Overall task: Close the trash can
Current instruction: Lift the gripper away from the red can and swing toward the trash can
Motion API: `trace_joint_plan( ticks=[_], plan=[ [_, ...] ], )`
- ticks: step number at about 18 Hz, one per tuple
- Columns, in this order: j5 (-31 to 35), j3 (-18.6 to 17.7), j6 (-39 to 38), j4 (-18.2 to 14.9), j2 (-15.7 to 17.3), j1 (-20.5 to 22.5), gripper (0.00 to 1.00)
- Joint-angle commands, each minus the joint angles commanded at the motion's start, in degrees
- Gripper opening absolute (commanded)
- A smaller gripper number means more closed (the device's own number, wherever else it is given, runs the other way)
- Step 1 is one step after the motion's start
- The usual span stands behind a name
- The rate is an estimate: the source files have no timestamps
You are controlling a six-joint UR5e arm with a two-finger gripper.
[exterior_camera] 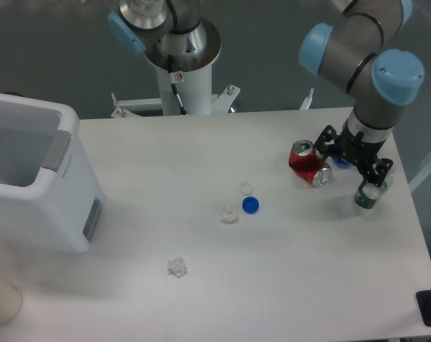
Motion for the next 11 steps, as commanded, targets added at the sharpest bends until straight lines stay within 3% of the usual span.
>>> trace_joint_plan(
  ticks=[7, 11],
  plan=[
    [-0.17, -1.23, -0.79, -0.09, 0.44, -0.35, 1.00],
    [0.52, -5.09, -0.96, -0.17, 4.82, -1.05, 1.00]
  ],
)
